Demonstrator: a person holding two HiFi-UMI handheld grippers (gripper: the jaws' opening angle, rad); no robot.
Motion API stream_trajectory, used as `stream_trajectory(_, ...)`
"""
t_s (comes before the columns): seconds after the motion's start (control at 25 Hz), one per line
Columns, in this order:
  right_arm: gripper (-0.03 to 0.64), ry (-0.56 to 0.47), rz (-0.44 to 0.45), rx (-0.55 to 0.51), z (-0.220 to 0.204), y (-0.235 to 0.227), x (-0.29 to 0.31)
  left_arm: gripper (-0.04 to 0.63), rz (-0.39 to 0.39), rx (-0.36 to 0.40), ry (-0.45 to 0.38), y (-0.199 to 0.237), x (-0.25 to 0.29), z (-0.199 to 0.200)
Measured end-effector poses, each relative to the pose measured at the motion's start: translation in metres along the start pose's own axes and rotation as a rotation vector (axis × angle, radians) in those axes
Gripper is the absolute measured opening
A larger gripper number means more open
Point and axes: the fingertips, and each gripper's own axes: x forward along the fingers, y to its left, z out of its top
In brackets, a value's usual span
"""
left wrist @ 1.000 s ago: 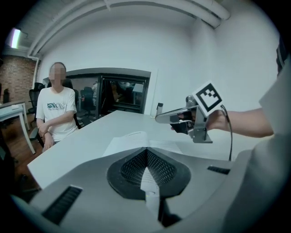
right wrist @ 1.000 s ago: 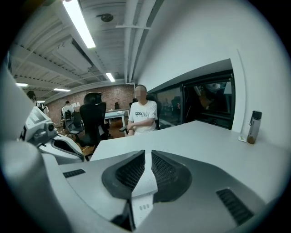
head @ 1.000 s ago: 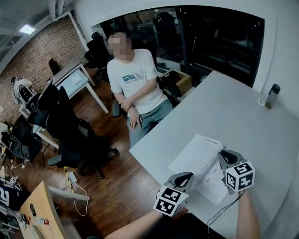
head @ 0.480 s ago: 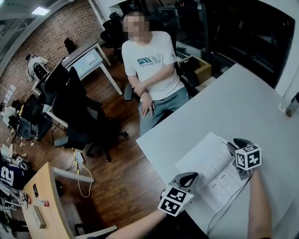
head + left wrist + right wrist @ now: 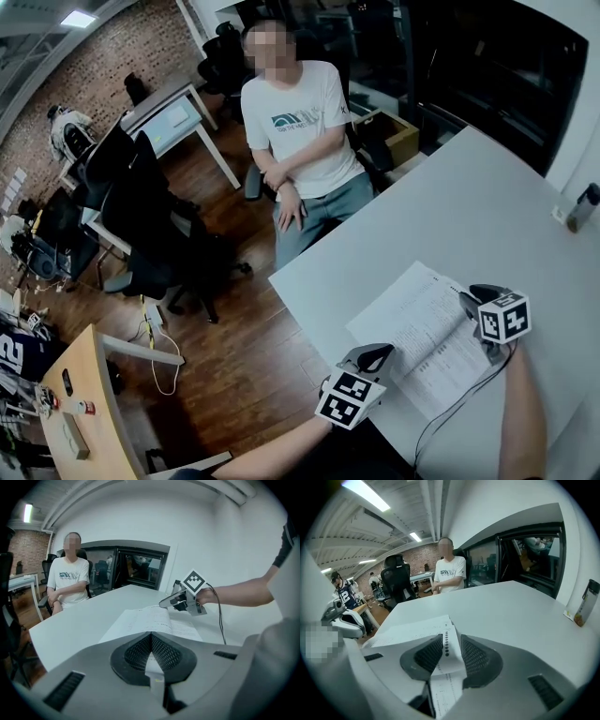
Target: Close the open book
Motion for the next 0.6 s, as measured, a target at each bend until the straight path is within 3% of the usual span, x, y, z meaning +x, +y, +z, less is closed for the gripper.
stream_trajectory(0.4,0.083,0.004,-0.112,0.046,-0.047,-0.02,-0.067,0.005,-0.108,0.041,0.016,-0.038,0.009,-0.005)
stream_trajectory(0.6,0.083,-0.064,-0.159,0.046,-0.022,-0.028,-0.098,0.005,-0.156,0.054,-0.004,-0.062,0.003,-0.001)
